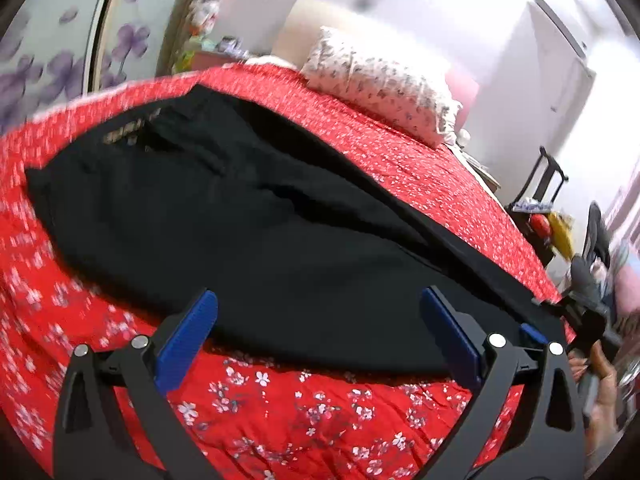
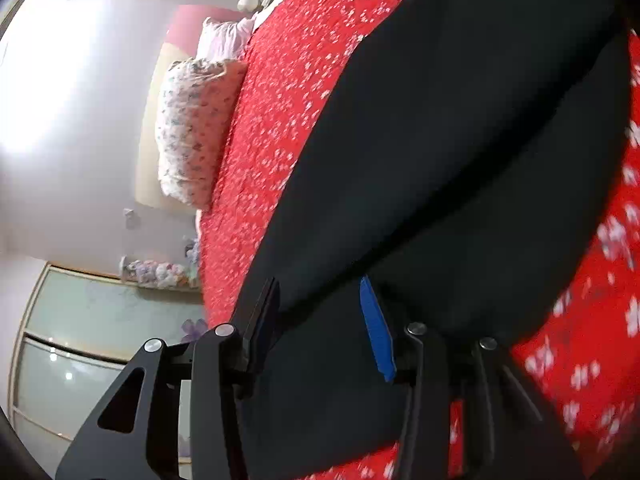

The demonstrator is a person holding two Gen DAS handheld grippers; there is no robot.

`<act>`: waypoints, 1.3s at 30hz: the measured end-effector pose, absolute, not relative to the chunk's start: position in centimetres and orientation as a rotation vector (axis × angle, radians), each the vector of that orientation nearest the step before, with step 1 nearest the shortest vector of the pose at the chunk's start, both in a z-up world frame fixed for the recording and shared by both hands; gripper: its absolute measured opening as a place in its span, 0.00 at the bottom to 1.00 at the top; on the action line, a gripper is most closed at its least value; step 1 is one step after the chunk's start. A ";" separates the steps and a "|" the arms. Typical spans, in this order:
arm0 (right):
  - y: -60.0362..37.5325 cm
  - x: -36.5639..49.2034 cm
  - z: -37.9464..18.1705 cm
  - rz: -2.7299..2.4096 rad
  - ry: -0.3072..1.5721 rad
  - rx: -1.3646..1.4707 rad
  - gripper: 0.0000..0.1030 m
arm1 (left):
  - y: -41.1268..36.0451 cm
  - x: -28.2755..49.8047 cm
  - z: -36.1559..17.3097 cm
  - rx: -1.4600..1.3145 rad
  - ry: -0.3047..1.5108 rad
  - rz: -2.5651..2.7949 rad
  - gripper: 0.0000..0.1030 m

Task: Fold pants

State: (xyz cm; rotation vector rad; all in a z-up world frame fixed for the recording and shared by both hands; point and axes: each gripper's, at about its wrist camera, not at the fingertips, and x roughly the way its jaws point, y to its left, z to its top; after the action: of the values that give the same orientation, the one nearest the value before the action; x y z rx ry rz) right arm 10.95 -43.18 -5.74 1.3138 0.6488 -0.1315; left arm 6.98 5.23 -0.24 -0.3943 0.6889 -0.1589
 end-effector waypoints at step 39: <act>-46.3 8.4 -6.5 -0.330 0.580 1.277 0.04 | 5.6 34.5 1.7 -0.510 0.994 -0.103 0.98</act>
State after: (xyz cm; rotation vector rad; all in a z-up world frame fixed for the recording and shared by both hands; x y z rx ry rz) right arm 8.45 -46.29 -6.50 1.2773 0.5795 -0.3295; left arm 34.47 5.57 1.73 -0.5096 0.9944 -0.1031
